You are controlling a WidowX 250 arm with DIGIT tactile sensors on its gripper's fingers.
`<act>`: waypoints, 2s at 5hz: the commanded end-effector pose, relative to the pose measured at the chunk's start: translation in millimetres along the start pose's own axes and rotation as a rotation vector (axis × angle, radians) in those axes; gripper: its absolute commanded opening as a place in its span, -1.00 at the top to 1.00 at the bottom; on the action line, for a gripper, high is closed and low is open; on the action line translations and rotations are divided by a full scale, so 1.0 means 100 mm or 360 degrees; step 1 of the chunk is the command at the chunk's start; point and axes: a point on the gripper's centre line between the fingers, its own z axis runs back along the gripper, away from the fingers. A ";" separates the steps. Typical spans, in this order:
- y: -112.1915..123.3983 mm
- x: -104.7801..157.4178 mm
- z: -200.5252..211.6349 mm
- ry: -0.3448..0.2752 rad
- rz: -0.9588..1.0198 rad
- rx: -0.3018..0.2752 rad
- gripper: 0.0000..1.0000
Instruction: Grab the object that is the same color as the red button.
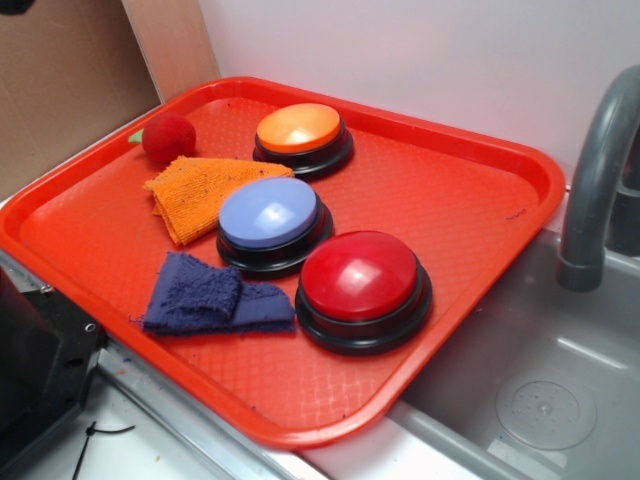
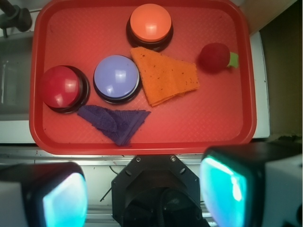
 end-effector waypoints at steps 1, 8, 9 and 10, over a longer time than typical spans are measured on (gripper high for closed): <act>0.00 0.00 0.00 0.0000 0.0000 0.0000 -1.00; 1.43 1.03 -1.55 -0.0482 0.2336 0.0258 -1.00; 1.58 1.04 -1.72 -0.0479 0.2433 0.0335 -1.00; 1.69 1.01 -1.89 -0.0490 0.2477 0.0403 -1.00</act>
